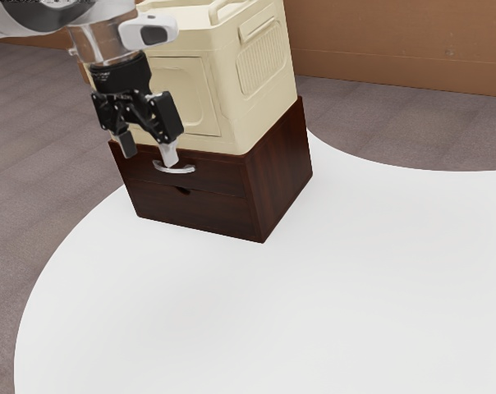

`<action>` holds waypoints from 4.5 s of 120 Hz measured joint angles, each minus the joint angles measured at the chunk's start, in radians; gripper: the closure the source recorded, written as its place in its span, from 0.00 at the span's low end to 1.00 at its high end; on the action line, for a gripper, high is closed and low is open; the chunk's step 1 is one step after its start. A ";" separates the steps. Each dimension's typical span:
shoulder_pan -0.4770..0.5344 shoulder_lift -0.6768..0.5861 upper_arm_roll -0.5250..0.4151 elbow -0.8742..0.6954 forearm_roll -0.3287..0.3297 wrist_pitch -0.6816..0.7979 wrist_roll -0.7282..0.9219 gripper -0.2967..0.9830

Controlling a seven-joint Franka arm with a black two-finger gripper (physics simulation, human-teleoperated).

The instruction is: Pull the drawer handle with one arm to open the drawer

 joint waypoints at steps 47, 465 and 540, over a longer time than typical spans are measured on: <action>0.047 0.024 0.060 -0.142 0.059 0.094 0.003 0.23; 0.119 -0.091 0.132 -0.547 -0.071 0.758 1.891 0.23; 0.128 -0.066 0.134 -0.548 -0.058 0.826 1.813 0.23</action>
